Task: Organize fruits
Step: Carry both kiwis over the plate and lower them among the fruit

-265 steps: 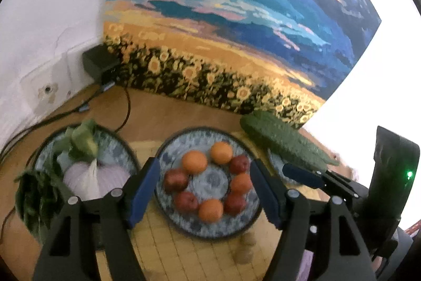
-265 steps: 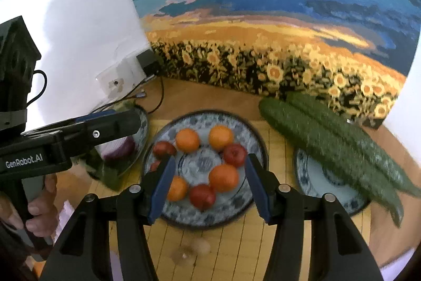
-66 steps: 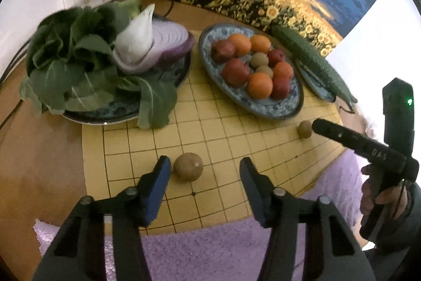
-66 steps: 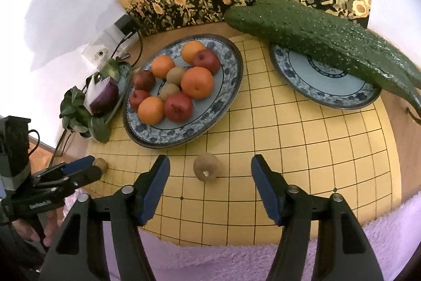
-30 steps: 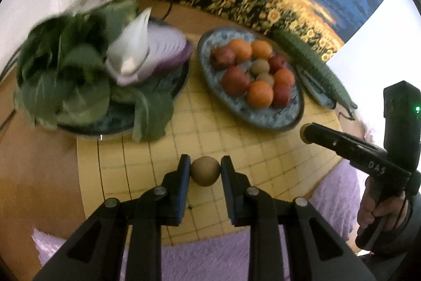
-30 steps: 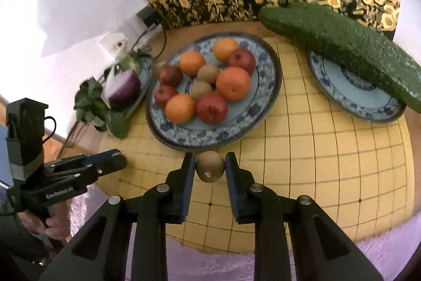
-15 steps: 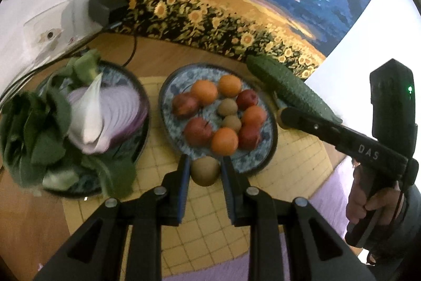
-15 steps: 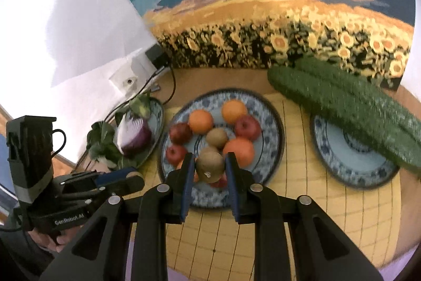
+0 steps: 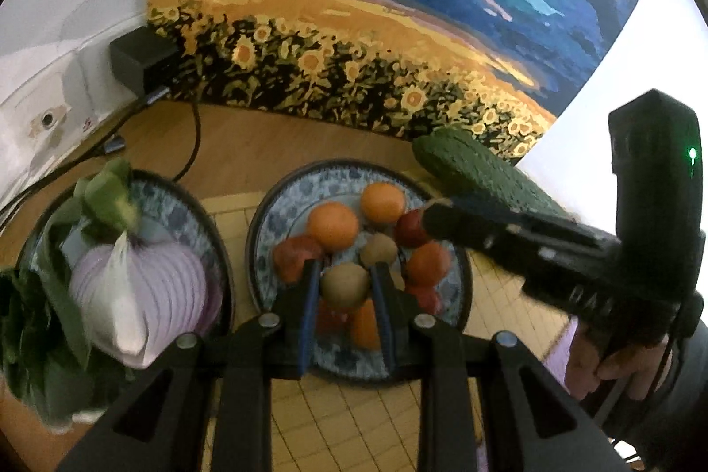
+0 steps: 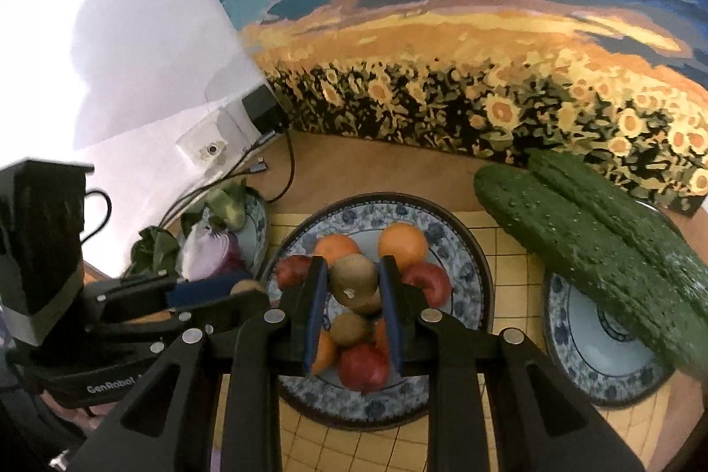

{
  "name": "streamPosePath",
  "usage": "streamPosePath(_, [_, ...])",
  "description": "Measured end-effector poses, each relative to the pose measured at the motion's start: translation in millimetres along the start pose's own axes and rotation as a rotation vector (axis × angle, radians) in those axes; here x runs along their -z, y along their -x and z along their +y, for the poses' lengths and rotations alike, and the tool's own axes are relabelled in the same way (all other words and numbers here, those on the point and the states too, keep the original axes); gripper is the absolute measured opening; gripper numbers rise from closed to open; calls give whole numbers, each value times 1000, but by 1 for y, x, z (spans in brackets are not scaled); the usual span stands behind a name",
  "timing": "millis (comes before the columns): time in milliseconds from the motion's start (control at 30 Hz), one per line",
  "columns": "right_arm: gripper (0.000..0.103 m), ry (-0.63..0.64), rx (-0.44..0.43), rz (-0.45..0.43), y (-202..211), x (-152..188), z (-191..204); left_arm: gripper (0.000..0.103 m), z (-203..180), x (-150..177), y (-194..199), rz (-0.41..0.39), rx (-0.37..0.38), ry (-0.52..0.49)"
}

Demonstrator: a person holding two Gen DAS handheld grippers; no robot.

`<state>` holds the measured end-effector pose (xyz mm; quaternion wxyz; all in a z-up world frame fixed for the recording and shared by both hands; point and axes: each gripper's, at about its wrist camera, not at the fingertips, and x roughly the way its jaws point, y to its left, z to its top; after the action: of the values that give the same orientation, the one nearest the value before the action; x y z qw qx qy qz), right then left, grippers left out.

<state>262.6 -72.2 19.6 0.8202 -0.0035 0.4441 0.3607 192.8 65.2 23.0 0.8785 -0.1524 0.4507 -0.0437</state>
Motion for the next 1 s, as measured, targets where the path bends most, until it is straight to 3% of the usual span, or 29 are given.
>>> streamPosePath(233, [25, 38, 26, 68, -23, 3, 1, 25, -3, -7, -16, 20, -8, -24])
streamPosePath(467, [25, -17, -60, 49, -31, 0, -2, 24, 2, -6, -25, 36, 2, -12])
streamPosePath(1000, [27, -29, -4, 38, -28, 3, 0, 26, 3, -10, -28, 51, 30, 7])
